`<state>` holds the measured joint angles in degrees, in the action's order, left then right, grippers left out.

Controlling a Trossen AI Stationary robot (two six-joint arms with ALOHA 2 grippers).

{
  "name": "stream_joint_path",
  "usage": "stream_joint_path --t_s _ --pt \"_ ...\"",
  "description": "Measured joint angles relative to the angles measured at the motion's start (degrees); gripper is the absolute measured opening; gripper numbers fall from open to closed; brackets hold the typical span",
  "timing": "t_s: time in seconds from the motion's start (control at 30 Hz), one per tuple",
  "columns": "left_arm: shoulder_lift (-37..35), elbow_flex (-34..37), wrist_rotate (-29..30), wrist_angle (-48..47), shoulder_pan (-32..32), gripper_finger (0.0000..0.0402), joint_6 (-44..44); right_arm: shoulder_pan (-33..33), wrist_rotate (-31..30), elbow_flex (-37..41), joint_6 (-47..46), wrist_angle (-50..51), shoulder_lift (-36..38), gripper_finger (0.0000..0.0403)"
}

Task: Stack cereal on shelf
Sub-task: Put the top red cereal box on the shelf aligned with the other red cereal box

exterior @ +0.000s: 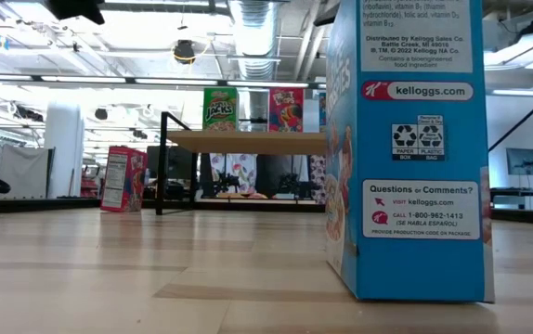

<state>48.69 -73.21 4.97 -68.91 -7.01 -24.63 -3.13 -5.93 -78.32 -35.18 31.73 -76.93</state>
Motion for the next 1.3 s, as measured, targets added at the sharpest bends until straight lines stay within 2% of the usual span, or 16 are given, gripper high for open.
stream_joint_path --t_s 0.37,0.6,0.77,1.0,1.13,1.3 --pt "0.0 0.0 -2.7 -0.2 0.0 0.0176 -2.6 0.5 -0.1 0.0 0.1 1.5 0.0 0.026" --pt "0.7 0.0 3.1 -0.2 0.0 0.0179 4.3 0.5 -0.1 0.0 2.2 2.2 0.0 0.026" --pt "1.5 0.0 6.0 -0.7 -0.4 0.0204 5.3 0.5 -0.1 0.0 2.4 2.6 0.0 0.026" --pt "3.3 0.0 18.6 -0.8 -5.3 0.023 0.4 -1.9 -0.1 0.0 4.6 2.6 0.0 0.026" --pt "5.3 0.0 19.3 -0.4 -9.1 0.0231 -2.2 -4.0 -0.1 0.0 8.5 2.6 0.0 0.026" --pt "9.7 0.0 19.5 0.1 -13.9 0.0231 -1.7 -6.7 -0.1 0.0 8.8 3.2 0.0 0.026"
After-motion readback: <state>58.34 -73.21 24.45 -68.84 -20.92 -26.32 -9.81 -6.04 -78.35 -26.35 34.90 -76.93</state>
